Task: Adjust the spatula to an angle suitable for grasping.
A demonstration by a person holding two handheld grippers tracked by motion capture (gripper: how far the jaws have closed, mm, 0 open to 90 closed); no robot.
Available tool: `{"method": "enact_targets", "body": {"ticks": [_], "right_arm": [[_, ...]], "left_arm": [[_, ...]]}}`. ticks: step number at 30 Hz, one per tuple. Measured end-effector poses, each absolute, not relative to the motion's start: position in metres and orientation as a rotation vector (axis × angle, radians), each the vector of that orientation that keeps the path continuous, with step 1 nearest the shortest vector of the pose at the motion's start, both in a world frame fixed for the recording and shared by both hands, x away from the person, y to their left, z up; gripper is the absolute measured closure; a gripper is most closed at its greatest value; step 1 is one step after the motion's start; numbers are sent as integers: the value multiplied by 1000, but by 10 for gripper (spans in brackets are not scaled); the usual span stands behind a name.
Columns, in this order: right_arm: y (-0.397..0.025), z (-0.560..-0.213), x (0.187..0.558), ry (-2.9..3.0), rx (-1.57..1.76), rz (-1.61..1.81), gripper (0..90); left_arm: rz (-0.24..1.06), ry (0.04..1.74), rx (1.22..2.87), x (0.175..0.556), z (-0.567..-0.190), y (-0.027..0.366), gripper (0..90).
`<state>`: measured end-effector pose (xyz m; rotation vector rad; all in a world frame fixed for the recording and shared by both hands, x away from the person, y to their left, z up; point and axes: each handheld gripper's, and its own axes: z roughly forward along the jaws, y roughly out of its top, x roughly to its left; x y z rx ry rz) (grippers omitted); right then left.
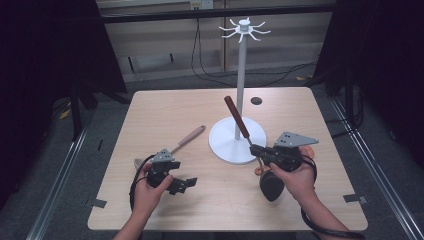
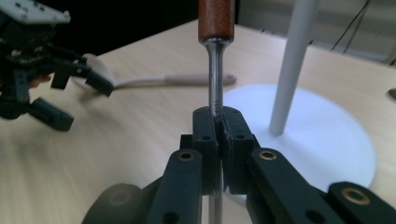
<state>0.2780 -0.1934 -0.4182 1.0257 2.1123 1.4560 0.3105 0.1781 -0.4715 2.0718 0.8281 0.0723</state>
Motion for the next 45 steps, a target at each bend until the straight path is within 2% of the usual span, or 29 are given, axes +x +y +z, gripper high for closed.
{"method": "enact_targets", "body": {"ticks": [13,45], "right_arm": [[-174,-404,261,1812,954,1426,860],[-191,-377,258,1554,998,1555,861]], "left_arm": [[71,825,2073,311,-472,178,38],[62,831,2054,311,-472,177,39]]}}
